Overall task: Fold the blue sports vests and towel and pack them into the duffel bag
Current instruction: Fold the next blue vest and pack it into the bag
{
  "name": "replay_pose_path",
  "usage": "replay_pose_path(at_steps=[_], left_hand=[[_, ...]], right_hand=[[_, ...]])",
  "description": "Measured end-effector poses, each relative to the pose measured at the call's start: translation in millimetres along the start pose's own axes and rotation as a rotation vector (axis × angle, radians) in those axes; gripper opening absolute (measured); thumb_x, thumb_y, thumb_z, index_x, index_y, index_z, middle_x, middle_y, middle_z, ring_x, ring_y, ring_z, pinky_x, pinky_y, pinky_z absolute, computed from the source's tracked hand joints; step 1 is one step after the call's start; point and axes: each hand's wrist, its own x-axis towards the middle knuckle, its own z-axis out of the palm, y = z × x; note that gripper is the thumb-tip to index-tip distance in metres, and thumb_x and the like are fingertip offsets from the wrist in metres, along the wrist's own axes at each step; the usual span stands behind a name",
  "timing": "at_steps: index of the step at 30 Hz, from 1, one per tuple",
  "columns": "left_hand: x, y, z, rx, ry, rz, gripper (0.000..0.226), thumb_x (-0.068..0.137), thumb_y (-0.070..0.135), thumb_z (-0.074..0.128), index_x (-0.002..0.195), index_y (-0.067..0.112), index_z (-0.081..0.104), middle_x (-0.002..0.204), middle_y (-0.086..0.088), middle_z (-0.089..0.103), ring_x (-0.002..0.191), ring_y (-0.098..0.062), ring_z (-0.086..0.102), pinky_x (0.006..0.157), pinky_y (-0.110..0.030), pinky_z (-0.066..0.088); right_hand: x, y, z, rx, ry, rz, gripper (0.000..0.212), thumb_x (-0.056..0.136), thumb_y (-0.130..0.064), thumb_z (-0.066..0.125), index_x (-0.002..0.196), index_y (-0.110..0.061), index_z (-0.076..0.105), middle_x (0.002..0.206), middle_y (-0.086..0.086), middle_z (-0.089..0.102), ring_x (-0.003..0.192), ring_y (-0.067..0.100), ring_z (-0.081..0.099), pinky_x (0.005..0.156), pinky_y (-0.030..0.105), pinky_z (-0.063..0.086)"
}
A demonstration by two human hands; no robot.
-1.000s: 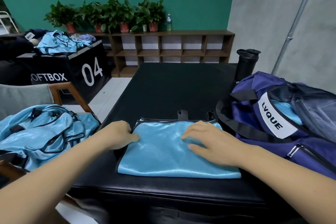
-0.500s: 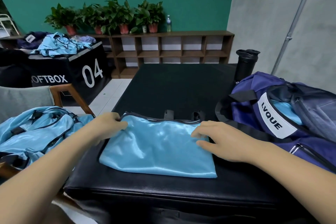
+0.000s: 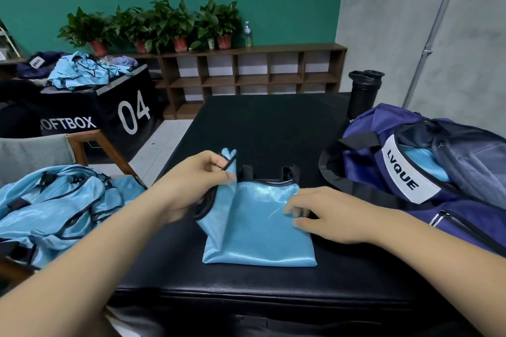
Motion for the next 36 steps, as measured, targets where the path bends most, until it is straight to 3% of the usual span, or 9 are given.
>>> replay_pose_path(at_steps=[2,6,10,15,20,23,25,29,36], left_hand=[[3.9,-0.4,16.1,-0.016,-0.031,0.021,0.032,0.082,0.022,0.086,0.107,0.016,0.068,0.090,-0.004,0.068,0.082,-0.025,0.058,0.077,-0.044,0.041],[7.9,-4.0,50.1,0.080,-0.027,0.067,0.027,0.087,0.016,0.084,0.106,0.023,0.066,0.095,0.003,0.066,0.067,-0.013,0.050,0.054,-0.024,0.038],[11.1,-10.3,77.0,0.206,-0.010,0.135,0.025,0.088,0.017,0.079,0.104,0.030,0.066,0.106,0.008,0.070,0.072,-0.007,0.055,0.061,-0.019,0.045],[7.3,-18.8,94.8,0.306,-0.104,0.130,0.028,0.089,0.021,0.079,0.104,0.036,0.062,0.108,0.015,0.068,0.070,-0.003,0.056,0.067,-0.020,0.049],[-5.2,-14.7,91.9,0.228,-0.278,0.100,0.032,0.094,0.030,0.079,0.118,0.034,0.058,0.119,0.009,0.068,0.092,-0.015,0.075,0.082,-0.033,0.065],[-15.4,-7.4,79.8,0.273,-0.325,0.141,0.026,0.098,0.027,0.073,0.119,0.032,0.057,0.112,0.014,0.074,0.099,-0.018,0.075,0.093,-0.041,0.062],[-20.5,-5.2,68.1,0.409,-0.320,0.216,0.021,0.097,0.027,0.074,0.112,0.032,0.060,0.107,0.016,0.075,0.095,-0.020,0.070,0.088,-0.038,0.057],[-27.6,-9.3,43.6,0.606,-0.331,0.365,0.019,0.088,0.028,0.087,0.096,0.030,0.069,0.099,0.016,0.071,0.092,-0.009,0.066,0.074,-0.013,0.046],[-39.3,-30.4,23.9,0.759,-0.429,0.411,0.025,0.079,0.039,0.092,0.094,0.033,0.072,0.100,0.015,0.065,0.094,-0.008,0.061,0.075,-0.015,0.044]], right_hand=[[0.9,-0.3,0.6,-0.008,0.001,0.006,0.012,0.102,-0.039,0.063,0.114,-0.037,0.064,0.106,-0.017,0.059,0.097,0.003,0.061,0.091,0.030,0.051],[1.5,-1.3,1.8,-0.010,0.005,0.009,0.015,0.101,-0.038,0.065,0.116,-0.035,0.065,0.107,-0.017,0.058,0.098,0.004,0.060,0.092,0.031,0.051],[0.0,-2.2,1.0,0.000,0.001,0.013,0.019,0.101,-0.037,0.066,0.120,-0.035,0.067,0.108,-0.017,0.059,0.099,0.004,0.061,0.092,0.029,0.050],[-4.5,-2.8,-4.7,0.031,0.010,0.025,0.017,0.101,-0.034,0.065,0.118,-0.035,0.069,0.105,-0.018,0.064,0.098,0.002,0.063,0.091,0.028,0.052],[-9.9,-3.9,-9.6,0.035,0.017,0.009,0.009,0.101,-0.032,0.064,0.107,-0.035,0.069,0.101,-0.017,0.066,0.098,0.004,0.063,0.089,0.030,0.052],[-12.4,-5.7,-12.6,0.016,0.063,-0.013,0.005,0.101,-0.029,0.064,0.099,-0.033,0.067,0.098,-0.017,0.063,0.097,0.006,0.062,0.087,0.031,0.051],[-14.1,-8.4,-14.2,0.013,0.100,-0.043,0.007,0.101,-0.026,0.064,0.098,-0.032,0.066,0.098,-0.018,0.061,0.097,0.005,0.061,0.088,0.029,0.050],[-18.9,-15.2,-12.3,0.003,0.122,-0.105,0.003,0.102,-0.034,0.064,0.104,-0.034,0.065,0.103,-0.021,0.059,0.104,0.002,0.058,0.094,0.030,0.049],[-26.6,-35.0,-0.1,0.006,0.032,-0.144,0.031,0.091,-0.059,0.073,0.113,-0.038,0.068,0.110,-0.021,0.057,0.111,0.002,0.052,0.099,0.026,0.045]])
